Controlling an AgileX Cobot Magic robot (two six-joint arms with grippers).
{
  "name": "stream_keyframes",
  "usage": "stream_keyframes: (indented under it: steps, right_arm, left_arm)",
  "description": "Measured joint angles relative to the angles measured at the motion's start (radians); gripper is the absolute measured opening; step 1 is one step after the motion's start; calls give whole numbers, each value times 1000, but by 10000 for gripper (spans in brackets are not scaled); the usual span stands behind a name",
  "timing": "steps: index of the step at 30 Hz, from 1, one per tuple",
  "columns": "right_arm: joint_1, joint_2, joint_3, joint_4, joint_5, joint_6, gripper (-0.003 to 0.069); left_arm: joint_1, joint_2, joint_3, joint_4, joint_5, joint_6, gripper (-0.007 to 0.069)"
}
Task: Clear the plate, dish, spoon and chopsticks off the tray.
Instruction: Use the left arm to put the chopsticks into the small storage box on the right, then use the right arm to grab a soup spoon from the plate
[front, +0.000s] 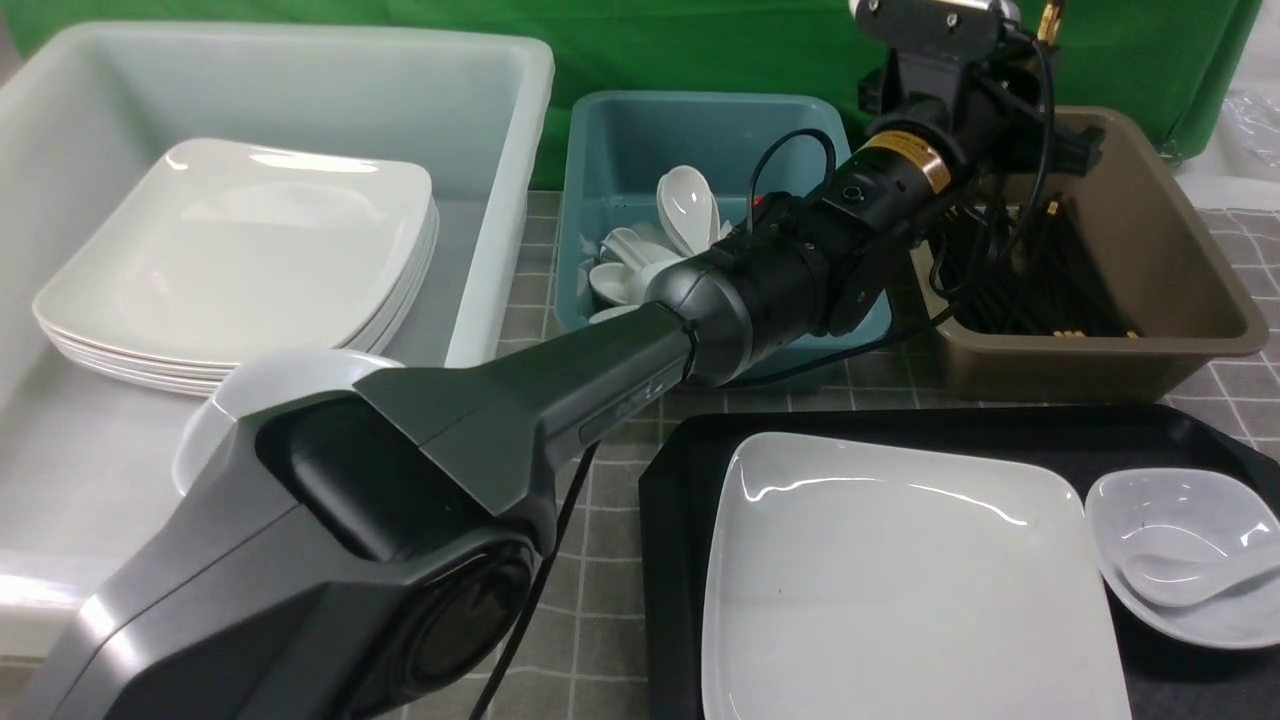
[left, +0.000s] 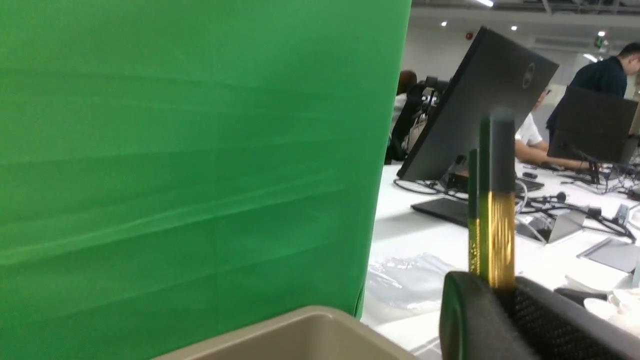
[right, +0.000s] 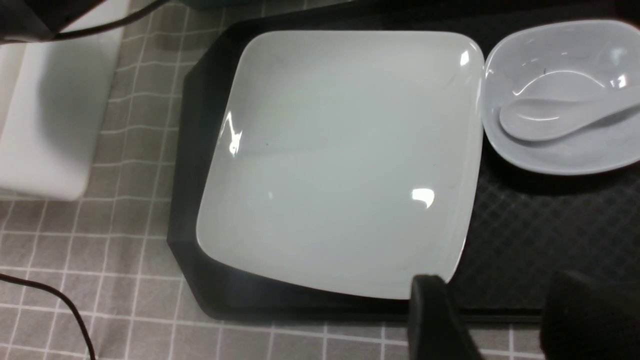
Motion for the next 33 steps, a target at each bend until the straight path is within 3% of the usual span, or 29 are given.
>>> stream_keyframes:
  steps: [12, 14, 16, 19, 21, 22, 23, 24, 25, 26, 29, 33]
  right_arm:
    - [0, 0, 0, 0, 0, 0, 336]
    - [0, 0, 0, 0, 0, 0, 336]
    - [0, 0, 0, 0, 0, 0, 336]
    - [0, 2, 0, -10, 0, 0, 322]
    - [0, 17, 0, -45, 0, 0, 290]
    - [0, 38, 0, -87, 0, 0, 260]
    - [0, 48, 0, -95, 0, 0, 249]
    - [0, 94, 0, -170, 0, 0, 209]
    - [0, 101, 0, -191, 0, 0, 198]
    - [0, 154, 0, -254, -1, 0, 163]
    - [0, 289, 0, -365, -3, 0, 69]
    - [0, 460, 0, -380, -13, -1, 28]
  left_arm:
    - [0, 0, 0, 4, 44, 0, 330]
    - [0, -6, 0, 4, 89, 0, 356]
    - [0, -37, 0, 4, 270, 0, 365]
    - [0, -109, 0, 4, 586, 0, 334]
    - [0, -170, 0, 6, 771, 8, 272]
    - [0, -212, 0, 12, 885, 34, 213]
    - [0, -228, 0, 15, 902, 45, 202]
    - [0, -290, 0, 29, 1050, 87, 99]
    - [0, -298, 0, 31, 1050, 92, 89]
    - [0, -350, -2, 41, 1144, 123, 43]
    - [0, -450, -8, 54, 1320, 188, 10]
    - [0, -507, -8, 58, 1450, 230, 7]
